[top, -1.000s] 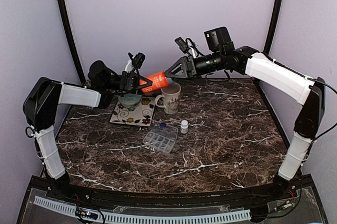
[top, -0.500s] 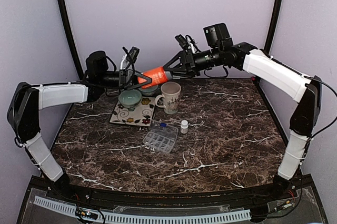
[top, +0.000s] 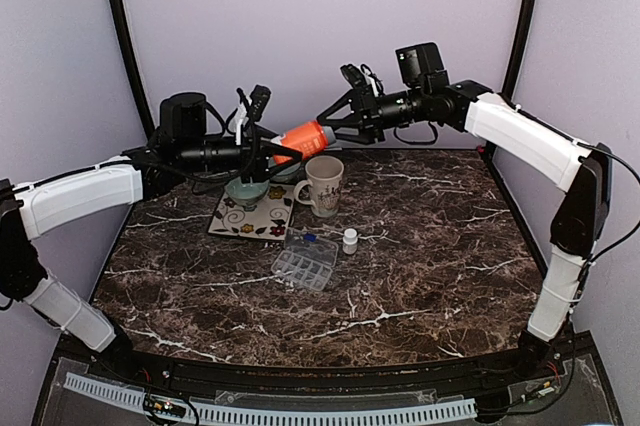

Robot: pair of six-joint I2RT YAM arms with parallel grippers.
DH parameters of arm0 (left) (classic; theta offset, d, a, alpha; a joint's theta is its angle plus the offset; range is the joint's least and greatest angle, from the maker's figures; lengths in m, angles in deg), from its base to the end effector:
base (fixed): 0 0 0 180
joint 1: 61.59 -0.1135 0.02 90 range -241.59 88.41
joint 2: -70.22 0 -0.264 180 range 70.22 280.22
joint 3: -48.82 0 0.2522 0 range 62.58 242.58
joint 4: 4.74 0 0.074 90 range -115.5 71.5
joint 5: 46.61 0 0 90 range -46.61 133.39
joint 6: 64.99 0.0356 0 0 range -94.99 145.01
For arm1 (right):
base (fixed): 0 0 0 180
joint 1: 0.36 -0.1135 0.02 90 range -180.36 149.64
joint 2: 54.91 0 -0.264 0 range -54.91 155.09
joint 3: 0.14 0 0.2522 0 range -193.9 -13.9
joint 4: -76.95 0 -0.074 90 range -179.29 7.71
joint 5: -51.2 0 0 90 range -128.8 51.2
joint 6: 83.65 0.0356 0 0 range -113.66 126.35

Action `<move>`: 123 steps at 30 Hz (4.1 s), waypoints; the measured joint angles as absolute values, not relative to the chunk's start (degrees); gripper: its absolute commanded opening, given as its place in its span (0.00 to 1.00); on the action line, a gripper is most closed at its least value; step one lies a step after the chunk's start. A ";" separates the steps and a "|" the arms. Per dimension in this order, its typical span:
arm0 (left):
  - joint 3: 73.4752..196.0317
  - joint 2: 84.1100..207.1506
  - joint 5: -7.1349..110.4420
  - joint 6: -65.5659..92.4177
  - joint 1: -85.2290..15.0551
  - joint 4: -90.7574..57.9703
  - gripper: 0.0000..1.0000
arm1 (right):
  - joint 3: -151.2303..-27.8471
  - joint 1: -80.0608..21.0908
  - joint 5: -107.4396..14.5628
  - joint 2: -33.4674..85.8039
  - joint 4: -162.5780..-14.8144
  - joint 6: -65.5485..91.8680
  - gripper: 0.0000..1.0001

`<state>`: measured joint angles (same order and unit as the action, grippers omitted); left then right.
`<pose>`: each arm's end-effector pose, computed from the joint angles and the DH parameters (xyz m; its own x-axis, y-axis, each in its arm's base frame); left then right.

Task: Sort the pills into containers
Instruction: Screw the lid of the pill bottle onto the pill bottle, then pass from the left arm to the right

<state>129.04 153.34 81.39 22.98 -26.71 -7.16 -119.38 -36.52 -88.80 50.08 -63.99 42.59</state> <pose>0.2679 -0.2135 0.3534 -0.1098 0.0425 -0.9930 0.9502 0.2976 -0.0923 0.3235 0.2702 0.3899 -0.8293 -0.1354 -0.5421 -0.5584 0.2340 0.7959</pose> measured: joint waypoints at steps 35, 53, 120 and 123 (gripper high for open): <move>116.71 154.49 11.27 68.03 -1.03 18.65 0.00 | -117.28 -36.13 -86.35 49.97 -65.28 45.72 0.23; 114.55 145.20 31.21 52.25 -7.92 5.60 0.00 | -117.98 -38.66 -82.98 49.88 -63.40 44.47 0.73; 130.81 168.29 116.49 -13.56 -32.88 14.12 0.00 | -108.51 -39.12 -76.95 38.43 -60.98 27.25 0.76; 131.27 168.92 117.06 -14.61 -32.88 15.09 0.00 | -108.93 -39.36 -77.74 38.89 -61.00 26.99 0.76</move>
<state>131.27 168.92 117.06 -14.61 -32.88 15.09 -108.93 -39.36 -77.74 38.89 -61.00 26.99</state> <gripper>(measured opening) 0.534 0.765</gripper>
